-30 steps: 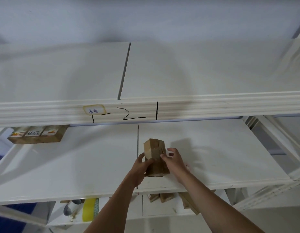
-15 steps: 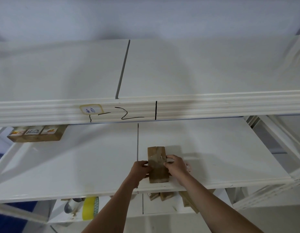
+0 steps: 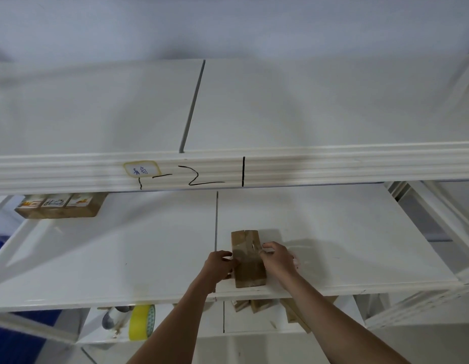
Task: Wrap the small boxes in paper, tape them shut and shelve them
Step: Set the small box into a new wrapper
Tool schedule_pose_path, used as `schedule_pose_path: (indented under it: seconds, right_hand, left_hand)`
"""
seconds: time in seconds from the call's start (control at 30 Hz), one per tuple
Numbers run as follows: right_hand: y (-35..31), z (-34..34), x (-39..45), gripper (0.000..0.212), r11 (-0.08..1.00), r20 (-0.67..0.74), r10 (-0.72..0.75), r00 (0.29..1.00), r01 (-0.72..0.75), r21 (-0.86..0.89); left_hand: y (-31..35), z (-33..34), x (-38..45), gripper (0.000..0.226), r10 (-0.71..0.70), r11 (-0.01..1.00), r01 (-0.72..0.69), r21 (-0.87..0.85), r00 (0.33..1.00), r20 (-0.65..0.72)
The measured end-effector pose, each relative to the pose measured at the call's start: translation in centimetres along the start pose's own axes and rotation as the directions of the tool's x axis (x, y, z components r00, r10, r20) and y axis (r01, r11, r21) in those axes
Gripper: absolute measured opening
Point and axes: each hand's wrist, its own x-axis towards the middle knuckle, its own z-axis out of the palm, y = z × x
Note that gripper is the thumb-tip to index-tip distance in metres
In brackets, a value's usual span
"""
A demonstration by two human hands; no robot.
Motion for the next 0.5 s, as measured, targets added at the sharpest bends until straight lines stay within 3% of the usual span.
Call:
schedule_pose_path:
  seconds: [0.1,0.17,0.3,0.5]
  right_hand:
    - [0.8,-1.4,0.6,0.024,0.936,-0.111,-0.140,0.984,0.095,-0.339]
    - [1.3,-2.6,1.3,0.024,0.857,-0.148,-0.134,0.980,0.040,-0.514]
    - [2.2,-3.6,2.0,0.026,0.805,-0.176,0.076,0.982,-0.164,-0.570]
    - [3.8,-3.2,2.6,0.023,0.751,-0.132,0.126,0.983,-0.181,-0.635]
  left_hand:
    - [0.6,-1.2,0.0,0.027,0.000,0.999,-0.003,-0.043,0.997,-0.078]
    - [0.8,-2.0,0.2,0.024,0.002,0.997,-0.013,-0.073,0.988,-0.151]
    - [0.9,-2.7,-0.2,0.024,0.009,0.997,-0.025,-0.075,0.977,-0.214]
    - [0.4,-2.8,-1.6,0.023,0.002,0.997,-0.020,-0.070,0.970,-0.244]
